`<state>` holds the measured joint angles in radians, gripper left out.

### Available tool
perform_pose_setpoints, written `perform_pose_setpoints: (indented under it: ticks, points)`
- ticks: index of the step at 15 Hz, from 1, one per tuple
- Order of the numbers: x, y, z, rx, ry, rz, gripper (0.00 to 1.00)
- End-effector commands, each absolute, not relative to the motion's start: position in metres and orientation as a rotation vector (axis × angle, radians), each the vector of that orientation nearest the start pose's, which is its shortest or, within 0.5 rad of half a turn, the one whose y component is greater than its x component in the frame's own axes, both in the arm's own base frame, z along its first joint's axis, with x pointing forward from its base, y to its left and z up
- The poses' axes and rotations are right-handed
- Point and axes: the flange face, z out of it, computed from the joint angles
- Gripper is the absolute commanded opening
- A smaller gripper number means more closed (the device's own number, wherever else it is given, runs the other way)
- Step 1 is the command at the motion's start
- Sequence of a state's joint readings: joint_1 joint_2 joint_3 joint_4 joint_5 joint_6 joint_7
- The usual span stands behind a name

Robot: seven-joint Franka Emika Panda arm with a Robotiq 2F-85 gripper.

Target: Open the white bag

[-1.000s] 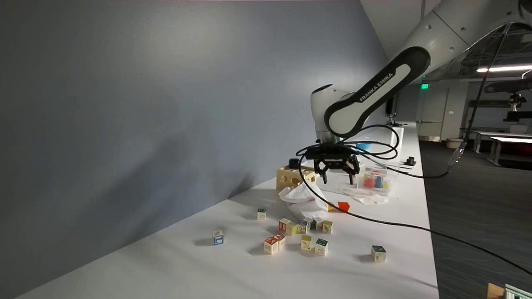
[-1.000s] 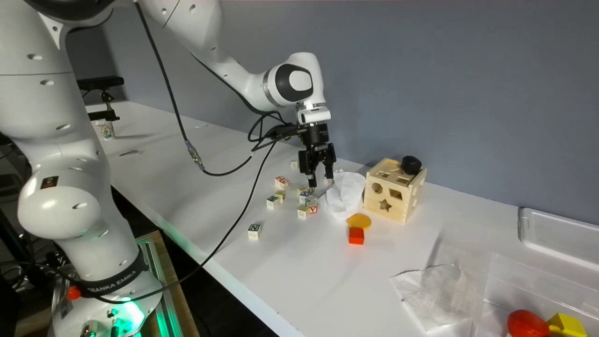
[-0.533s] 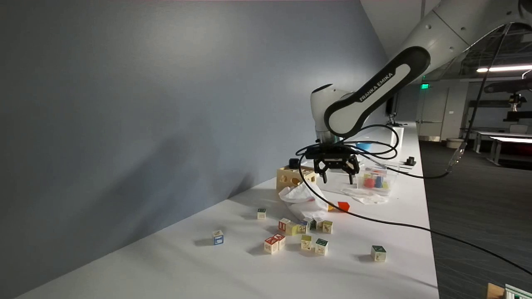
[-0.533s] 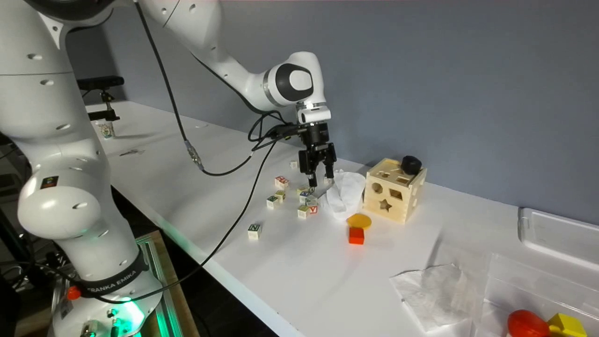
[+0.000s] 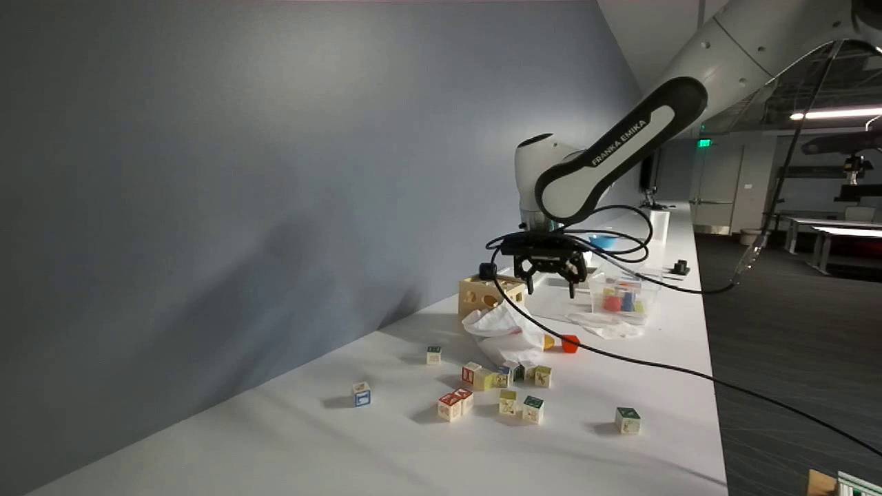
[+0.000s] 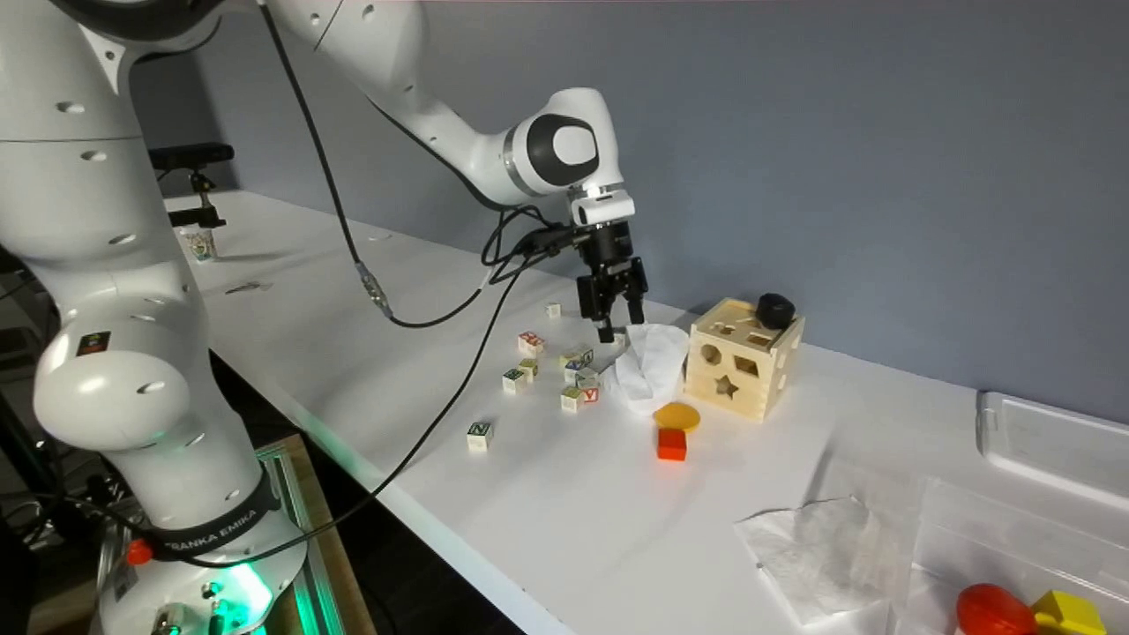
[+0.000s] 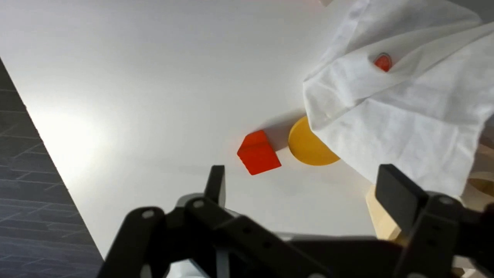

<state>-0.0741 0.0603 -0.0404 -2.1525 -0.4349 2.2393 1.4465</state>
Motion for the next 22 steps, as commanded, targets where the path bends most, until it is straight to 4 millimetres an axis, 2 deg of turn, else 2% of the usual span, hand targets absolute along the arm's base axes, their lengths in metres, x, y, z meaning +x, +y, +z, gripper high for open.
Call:
perform_pose_setpoints:
  ticks: [1,6,12,13,15,16,18,19,20,22]
  points:
    - [0.568,-0.082,0.378,-2.646,2.038,-0.455,1.00]
    - [0.589,-0.082,0.367,-2.598,1.994,-0.490,1.00]
    - [0.607,-0.069,0.351,-2.552,1.914,-0.504,0.81]
    - [0.609,-0.067,0.348,-2.548,1.907,-0.507,0.75]
    - [0.612,-0.063,0.346,-2.543,1.891,-0.509,0.71]
    - [0.614,-0.062,0.345,-2.541,1.884,-0.513,0.65]
    - [0.615,-0.061,0.344,-2.536,1.874,-0.519,0.59]
    - [0.615,-0.060,0.344,-2.535,1.871,-0.522,0.53]
    - [0.614,-0.061,0.346,-2.540,1.874,-0.529,0.37]
    - [0.611,-0.062,0.352,-2.539,1.891,-0.526,0.21]
